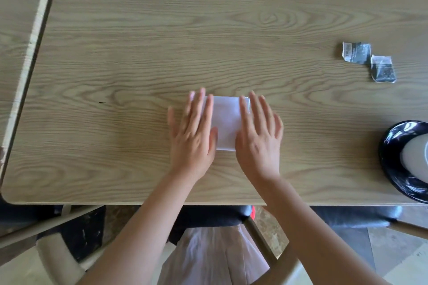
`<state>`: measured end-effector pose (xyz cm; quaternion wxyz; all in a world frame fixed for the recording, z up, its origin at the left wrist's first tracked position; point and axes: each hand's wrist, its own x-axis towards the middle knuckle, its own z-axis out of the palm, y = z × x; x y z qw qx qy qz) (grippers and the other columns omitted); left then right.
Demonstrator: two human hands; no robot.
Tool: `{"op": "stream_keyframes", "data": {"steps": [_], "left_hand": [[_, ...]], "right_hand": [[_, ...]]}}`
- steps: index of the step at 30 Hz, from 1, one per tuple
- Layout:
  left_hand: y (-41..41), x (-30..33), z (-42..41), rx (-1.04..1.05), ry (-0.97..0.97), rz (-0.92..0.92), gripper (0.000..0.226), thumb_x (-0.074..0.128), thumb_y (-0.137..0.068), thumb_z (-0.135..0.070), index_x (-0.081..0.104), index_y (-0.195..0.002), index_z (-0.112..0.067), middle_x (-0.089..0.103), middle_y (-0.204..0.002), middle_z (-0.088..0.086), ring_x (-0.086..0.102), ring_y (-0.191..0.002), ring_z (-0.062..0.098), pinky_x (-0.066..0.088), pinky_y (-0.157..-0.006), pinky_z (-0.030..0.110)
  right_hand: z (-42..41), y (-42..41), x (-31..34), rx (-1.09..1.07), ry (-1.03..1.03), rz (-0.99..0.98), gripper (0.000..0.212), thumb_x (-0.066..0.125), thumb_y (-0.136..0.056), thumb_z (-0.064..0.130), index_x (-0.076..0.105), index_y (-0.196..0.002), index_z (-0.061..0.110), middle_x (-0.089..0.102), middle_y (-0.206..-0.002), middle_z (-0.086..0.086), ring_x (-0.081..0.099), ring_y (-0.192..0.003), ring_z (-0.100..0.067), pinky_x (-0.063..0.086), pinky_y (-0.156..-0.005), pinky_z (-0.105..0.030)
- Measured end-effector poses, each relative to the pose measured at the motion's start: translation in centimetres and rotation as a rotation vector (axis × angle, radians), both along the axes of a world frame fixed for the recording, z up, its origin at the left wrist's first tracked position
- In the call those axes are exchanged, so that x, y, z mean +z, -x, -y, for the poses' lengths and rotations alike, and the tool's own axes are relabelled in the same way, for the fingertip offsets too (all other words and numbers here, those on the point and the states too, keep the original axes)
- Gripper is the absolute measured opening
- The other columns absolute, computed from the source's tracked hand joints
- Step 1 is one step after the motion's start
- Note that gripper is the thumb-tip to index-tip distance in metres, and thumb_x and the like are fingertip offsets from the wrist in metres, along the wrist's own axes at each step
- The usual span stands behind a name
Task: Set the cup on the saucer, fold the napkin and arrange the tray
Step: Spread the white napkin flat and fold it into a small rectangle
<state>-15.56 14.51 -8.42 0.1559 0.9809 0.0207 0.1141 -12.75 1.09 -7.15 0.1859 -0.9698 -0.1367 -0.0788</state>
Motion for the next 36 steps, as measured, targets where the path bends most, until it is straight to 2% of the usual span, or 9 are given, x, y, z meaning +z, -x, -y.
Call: {"op": "stream_keyframes", "data": {"steps": [3, 5, 19, 23, 28, 30, 32, 34, 36], "left_hand": [[-1.5, -0.5, -0.4, -0.145, -0.102, -0.110, 0.055, 0.029, -0.093, -0.031, 0.024, -0.144, -0.010, 0.024, -0.153, 0.008, 0.013, -0.141, 0.019, 0.010, -0.110, 0.057], [-1.7, -1.0, -0.6, -0.153, -0.125, -0.170, 0.054, 0.027, -0.094, -0.033, 0.026, -0.144, -0.012, 0.026, -0.153, 0.006, 0.015, -0.141, 0.020, 0.015, -0.110, 0.057], [-1.2, -0.5, -3.2, -0.242, -0.184, -0.284, 0.059, 0.027, -0.091, -0.036, 0.022, -0.146, -0.013, 0.022, -0.154, 0.002, 0.016, -0.141, 0.016, 0.020, -0.112, 0.051], [-1.0, 0.6, -2.2, -0.142, 0.024, -0.333, 0.059, 0.038, -0.093, -0.027, 0.017, -0.146, -0.011, 0.016, -0.156, 0.005, 0.011, -0.144, 0.020, 0.016, -0.114, 0.048], [-1.6, 2.3, -0.2, 0.343, 0.408, -0.292, 0.052, 0.059, -0.082, -0.009, 0.044, -0.129, 0.006, 0.055, -0.122, 0.027, 0.048, -0.116, 0.040, 0.034, -0.099, 0.042], [-2.6, 3.1, -0.1, 0.442, 0.584, -0.369, 0.032, 0.058, -0.081, -0.010, 0.056, -0.109, 0.005, 0.063, -0.103, 0.022, 0.057, -0.098, 0.037, 0.043, -0.084, 0.042], [-3.4, 4.0, -0.1, 0.489, 0.708, -0.492, 0.015, 0.057, -0.080, -0.014, 0.057, -0.084, 0.001, 0.062, -0.079, 0.014, 0.055, -0.076, 0.031, 0.041, -0.059, 0.033], [-3.7, 5.0, -0.1, 0.479, 0.767, -0.560, 0.018, 0.056, -0.081, -0.017, 0.049, -0.068, -0.007, 0.048, -0.060, 0.003, 0.043, -0.062, 0.025, 0.030, -0.046, 0.029], [-3.8, 6.1, -0.4, 0.460, 0.849, -0.551, 0.023, 0.055, -0.081, -0.017, 0.043, -0.062, -0.014, 0.043, -0.058, -0.003, 0.039, -0.057, 0.018, 0.029, -0.045, 0.022]], "right_hand": [[-0.9, -1.4, -0.2, 0.211, 0.109, -0.119, 0.057, 0.034, -0.089, 0.014, 0.023, -0.145, 0.009, 0.022, -0.154, -0.010, 0.007, -0.142, -0.022, 0.007, -0.113, -0.052], [-1.0, -2.0, -0.8, 0.257, 0.139, -0.192, 0.054, 0.037, -0.094, 0.018, 0.022, -0.145, 0.008, 0.019, -0.155, -0.009, 0.004, -0.143, -0.022, 0.002, -0.114, -0.052], [1.9, -1.9, -1.8, 0.349, 0.197, -0.102, 0.057, 0.031, -0.089, 0.029, 0.034, -0.140, 0.004, 0.034, -0.149, -0.009, 0.022, -0.139, -0.021, 0.023, -0.111, -0.053], [1.8, -1.8, -1.2, 0.341, 0.227, -0.143, 0.057, 0.030, -0.090, 0.030, 0.035, -0.140, 0.005, 0.034, -0.149, -0.007, 0.025, -0.139, -0.022, 0.023, -0.111, -0.054], [1.8, -1.9, -0.6, 0.357, 0.254, -0.185, 0.058, 0.029, -0.089, 0.031, 0.031, -0.142, 0.006, 0.031, -0.151, -0.006, 0.024, -0.140, -0.021, 0.019, -0.111, -0.055], [1.8, -1.8, -0.5, 0.352, 0.252, -0.217, 0.059, 0.029, -0.089, 0.029, 0.024, -0.144, 0.008, 0.024, -0.154, -0.004, 0.011, -0.141, -0.017, 0.012, -0.114, -0.052], [1.5, -1.6, -0.2, 0.319, 0.229, -0.264, 0.061, 0.034, -0.091, 0.026, 0.016, -0.146, 0.009, 0.016, -0.156, -0.001, -0.002, -0.141, -0.013, 0.005, -0.115, -0.049], [1.1, -1.3, 0.2, 0.266, 0.185, -0.310, 0.062, 0.038, -0.092, 0.024, 0.012, -0.147, 0.011, 0.011, -0.157, 0.001, -0.007, -0.142, -0.012, 0.000, -0.115, -0.048], [0.7, -1.0, 1.1, 0.203, 0.100, -0.324, 0.060, 0.041, -0.092, 0.024, 0.016, -0.147, 0.014, 0.012, -0.157, 0.001, -0.003, -0.144, -0.014, 0.001, -0.115, -0.048]]}}
